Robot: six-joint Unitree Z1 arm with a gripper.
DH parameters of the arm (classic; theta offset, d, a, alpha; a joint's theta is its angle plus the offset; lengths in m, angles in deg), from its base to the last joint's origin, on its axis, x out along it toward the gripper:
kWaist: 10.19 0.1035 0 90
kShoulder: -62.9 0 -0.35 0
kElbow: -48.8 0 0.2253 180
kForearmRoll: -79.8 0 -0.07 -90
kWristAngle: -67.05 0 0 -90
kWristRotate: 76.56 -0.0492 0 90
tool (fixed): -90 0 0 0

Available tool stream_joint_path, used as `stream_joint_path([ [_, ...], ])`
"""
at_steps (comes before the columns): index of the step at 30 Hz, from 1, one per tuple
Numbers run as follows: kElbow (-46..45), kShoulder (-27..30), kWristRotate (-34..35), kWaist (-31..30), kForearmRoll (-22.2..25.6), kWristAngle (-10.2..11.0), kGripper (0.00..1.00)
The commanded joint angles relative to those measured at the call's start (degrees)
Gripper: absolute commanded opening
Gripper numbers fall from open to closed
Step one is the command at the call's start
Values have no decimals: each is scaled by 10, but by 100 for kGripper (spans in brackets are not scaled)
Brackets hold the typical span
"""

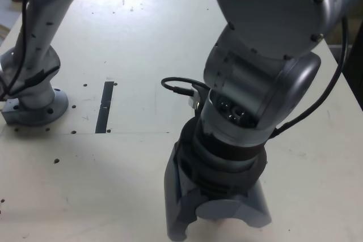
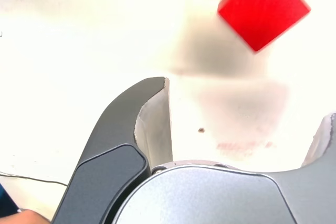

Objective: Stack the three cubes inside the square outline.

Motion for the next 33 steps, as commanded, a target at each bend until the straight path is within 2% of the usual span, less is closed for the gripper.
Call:
stream_joint_path([
  [1,-7,-4,0,7,4,-1,97],
  [11,-43,-1,-5,33,-11,5,97],
  [22,-130,30,-22,34,-101,7,98],
  [33,-161,34,-31,37,-125,12,98],
])
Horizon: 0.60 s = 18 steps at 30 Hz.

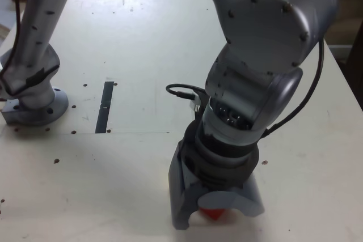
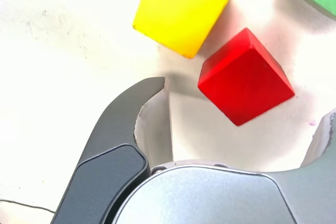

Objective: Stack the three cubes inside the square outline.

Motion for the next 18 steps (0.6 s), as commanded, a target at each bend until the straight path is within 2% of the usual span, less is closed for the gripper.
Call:
stream_joint_path([
  [1,-6,3,-2,2,-6,1,98],
  [7,-11,1,-2,2,-11,6,98],
  [18,-21,-6,-5,2,-27,3,98],
])
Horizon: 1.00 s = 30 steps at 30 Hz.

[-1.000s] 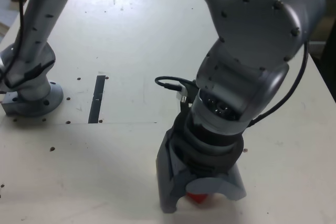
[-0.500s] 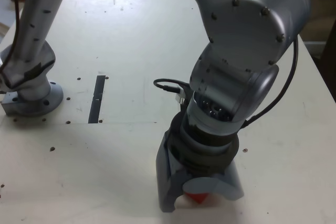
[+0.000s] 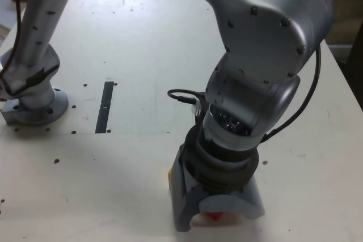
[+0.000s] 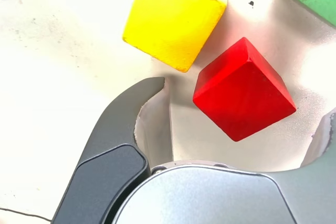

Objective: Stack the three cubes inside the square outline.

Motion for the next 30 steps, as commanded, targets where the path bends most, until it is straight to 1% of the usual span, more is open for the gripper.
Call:
stream_joint_path([
  [1,-2,-4,-1,1,-2,0,98],
  [22,-8,-11,-9,11,-15,10,97],
  [26,-7,-11,-12,16,-15,10,95],
  [30,-7,-12,-18,20,-15,10,90],
])
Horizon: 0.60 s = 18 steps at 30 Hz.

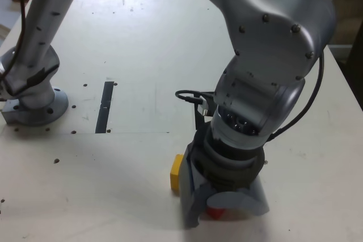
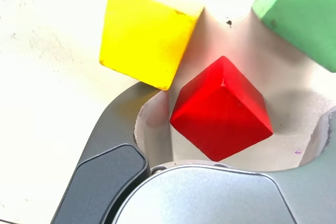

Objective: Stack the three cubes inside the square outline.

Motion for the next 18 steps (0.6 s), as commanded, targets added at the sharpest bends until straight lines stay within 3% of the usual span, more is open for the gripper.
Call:
stream_joint_path([
  [1,0,-3,-3,2,-1,0,88],
  [18,-6,0,-8,2,-3,-8,60],
])
